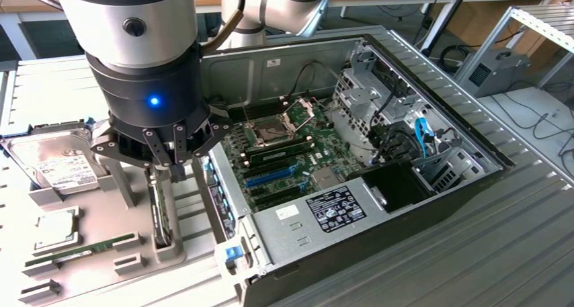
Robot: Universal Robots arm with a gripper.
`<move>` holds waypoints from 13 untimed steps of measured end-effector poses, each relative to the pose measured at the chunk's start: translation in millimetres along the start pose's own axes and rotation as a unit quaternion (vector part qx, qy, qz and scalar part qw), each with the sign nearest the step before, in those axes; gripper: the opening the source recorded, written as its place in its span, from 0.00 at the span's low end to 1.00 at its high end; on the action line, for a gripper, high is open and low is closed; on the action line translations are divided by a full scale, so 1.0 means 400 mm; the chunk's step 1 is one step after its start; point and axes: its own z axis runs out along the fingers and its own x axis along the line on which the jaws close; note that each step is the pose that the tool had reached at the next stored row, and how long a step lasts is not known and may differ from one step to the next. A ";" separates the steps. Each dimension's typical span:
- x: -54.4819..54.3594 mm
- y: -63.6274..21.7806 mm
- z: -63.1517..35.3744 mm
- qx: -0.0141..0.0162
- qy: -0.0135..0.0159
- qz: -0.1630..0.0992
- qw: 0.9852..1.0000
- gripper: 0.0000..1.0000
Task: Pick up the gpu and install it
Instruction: 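Pick up the gpu and move the gpu toward the slot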
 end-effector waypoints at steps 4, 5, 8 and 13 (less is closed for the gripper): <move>0.000 0.000 0.000 0.000 0.000 0.000 1.000 0.11; 0.000 0.000 0.000 0.000 0.000 0.000 1.000 0.17; 0.000 0.000 0.000 0.000 0.000 0.000 1.000 0.29; 0.000 0.000 0.000 0.000 0.000 0.000 1.000 0.42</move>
